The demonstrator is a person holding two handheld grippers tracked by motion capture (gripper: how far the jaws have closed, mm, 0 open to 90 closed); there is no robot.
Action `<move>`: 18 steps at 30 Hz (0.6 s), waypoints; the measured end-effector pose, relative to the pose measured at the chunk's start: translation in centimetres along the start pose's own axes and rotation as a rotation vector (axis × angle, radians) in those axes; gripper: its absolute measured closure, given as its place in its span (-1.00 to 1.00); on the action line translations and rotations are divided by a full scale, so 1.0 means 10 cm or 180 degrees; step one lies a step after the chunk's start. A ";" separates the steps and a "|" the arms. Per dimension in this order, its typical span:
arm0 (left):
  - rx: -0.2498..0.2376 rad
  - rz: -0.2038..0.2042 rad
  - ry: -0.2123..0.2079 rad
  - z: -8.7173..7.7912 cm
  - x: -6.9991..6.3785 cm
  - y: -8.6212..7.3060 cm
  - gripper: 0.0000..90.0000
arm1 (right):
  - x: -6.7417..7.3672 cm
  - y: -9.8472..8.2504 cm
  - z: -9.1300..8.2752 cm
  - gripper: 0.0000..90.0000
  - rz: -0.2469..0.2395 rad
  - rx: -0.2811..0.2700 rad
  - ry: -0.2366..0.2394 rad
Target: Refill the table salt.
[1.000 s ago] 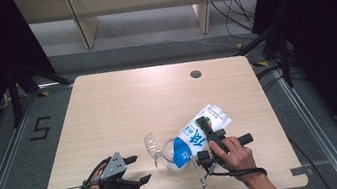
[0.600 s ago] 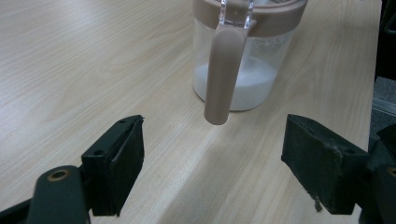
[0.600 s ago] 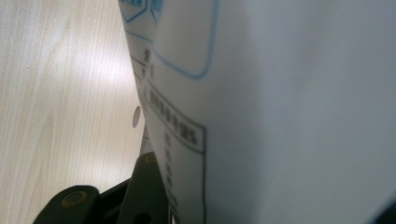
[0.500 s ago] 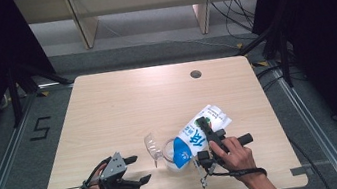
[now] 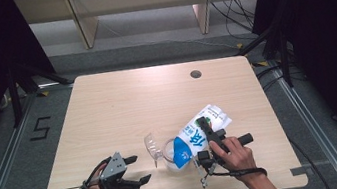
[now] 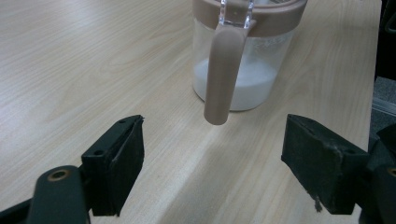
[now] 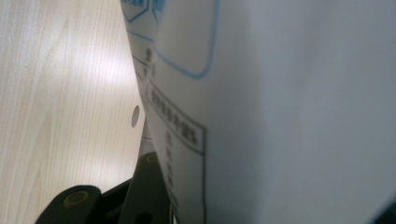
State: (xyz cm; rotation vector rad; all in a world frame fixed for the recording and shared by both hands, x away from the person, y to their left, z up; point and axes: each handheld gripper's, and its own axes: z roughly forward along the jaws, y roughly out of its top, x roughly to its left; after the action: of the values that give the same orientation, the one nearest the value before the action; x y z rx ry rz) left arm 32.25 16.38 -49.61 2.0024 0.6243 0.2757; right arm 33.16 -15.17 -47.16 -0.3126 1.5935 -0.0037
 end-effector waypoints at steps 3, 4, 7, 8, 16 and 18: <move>0.0000 -0.0001 0.0001 0.00 0.00 0.00 -0.54 | 0.00 0.00 0.00 0.48 -0.0006 0.0006 -0.0002; 0.0000 -0.0002 0.0000 0.00 0.00 0.00 -0.54 | 0.00 0.00 0.00 0.48 -0.0023 -0.0004 -0.0004; 0.0001 0.0003 -0.0001 0.00 0.00 0.00 -0.54 | 0.00 0.00 0.00 0.49 -0.0014 0.0005 -0.0006; 0.0002 0.0001 -0.0001 0.00 0.00 0.00 -0.54 | 0.00 0.00 0.00 0.48 -0.0014 0.0005 -0.0006; 0.0003 0.0003 -0.0002 0.00 0.00 0.00 -0.54 | -0.03 0.00 0.00 0.49 -0.0162 -0.0038 -0.0039; 0.0003 0.0000 -0.0002 0.00 0.00 0.00 -0.54 | -0.02 0.00 0.00 0.49 -0.0105 -0.0027 -0.0019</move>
State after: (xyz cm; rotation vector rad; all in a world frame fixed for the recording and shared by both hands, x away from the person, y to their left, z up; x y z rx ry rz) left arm 32.27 16.38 -49.62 2.0033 0.6243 0.2748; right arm 33.16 -15.12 -46.95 -0.3454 1.5826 -0.0215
